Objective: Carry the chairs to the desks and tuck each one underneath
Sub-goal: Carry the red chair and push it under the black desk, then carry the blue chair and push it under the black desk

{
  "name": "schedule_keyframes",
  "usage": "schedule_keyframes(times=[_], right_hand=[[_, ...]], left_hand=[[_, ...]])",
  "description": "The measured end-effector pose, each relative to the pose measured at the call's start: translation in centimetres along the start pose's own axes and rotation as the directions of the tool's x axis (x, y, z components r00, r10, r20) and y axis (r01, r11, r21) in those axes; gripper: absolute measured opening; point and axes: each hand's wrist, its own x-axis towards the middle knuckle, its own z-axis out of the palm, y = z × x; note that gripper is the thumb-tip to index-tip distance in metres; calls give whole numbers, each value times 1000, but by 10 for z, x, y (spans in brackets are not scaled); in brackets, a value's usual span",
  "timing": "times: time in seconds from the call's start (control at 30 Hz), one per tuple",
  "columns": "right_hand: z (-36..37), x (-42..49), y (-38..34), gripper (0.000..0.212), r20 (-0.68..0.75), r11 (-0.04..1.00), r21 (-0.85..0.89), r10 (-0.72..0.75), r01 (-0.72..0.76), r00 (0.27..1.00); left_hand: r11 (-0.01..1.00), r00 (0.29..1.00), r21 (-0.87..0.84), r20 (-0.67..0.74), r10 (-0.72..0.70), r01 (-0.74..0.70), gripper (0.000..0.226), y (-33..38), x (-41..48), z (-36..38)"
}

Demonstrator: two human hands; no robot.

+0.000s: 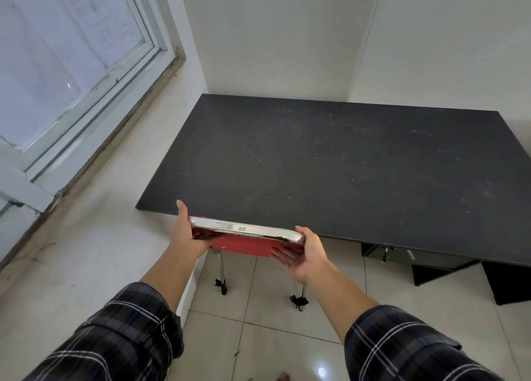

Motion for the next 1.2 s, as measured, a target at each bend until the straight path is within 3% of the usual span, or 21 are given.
schedule_keyframes(times=[0.13, 0.3, 0.37, 0.47, 0.53, 0.6, 0.73, 0.8, 0.93, 1.07, 1.2], right_hand=[[-9, -7, -2, 32, -12, 976, -211, -56, 52, 998], [-24, -28, -8, 29, 40, 892, -423, -155, 157, 987], [-38, -37, -11, 41, 115, 788, -573, -198, 227, 974], [-65, -52, -17, 73, 193, 501, -799, -309, 332, 931], [-90, -64, -23, 82, 266, 258, -887, -391, 382, 881], [-118, -80, -28, 84, 323, 62, -920, -442, 387, 837], [-178, -113, -39, 92, 347, -203, -938, -515, 282, 784], [-225, -134, -46, 93, 310, -240, -949, -571, 207, 760], [-312, -173, -62, 91, 234, -253, -964, -662, 81, 712], [-412, -219, -77, 91, 101, -135, -991, -747, -1, 657], [-501, -260, -83, 92, -52, 15, -998, -796, -67, 604]], left_hand=[[995, 998, 75, -26, 62, -60, 85, -19, -10, -2], [972, 995, 222, -42, 89, -78, 76, -47, -30, -1], [942, 991, 325, -71, 114, -85, 73, -60, -42, 0], [841, 978, 525, -67, 196, -133, 67, -81, -63, 6], [746, 960, 638, -36, 277, -191, 63, -97, -82, 13], [609, 936, 756, 13, 353, -240, 74, -118, -101, 24], [100, 870, 957, 200, 450, -272, 85, -170, -152, 53], [-155, 834, 930, 367, 413, -333, 85, -213, -189, 76], [-476, 793, 780, 560, 240, -406, 86, -294, -240, 116], [-632, 708, 571, 705, 50, -524, 87, -389, -297, 154], [-699, 649, 413, 754, -97, -584, 88, -468, -342, 183]])
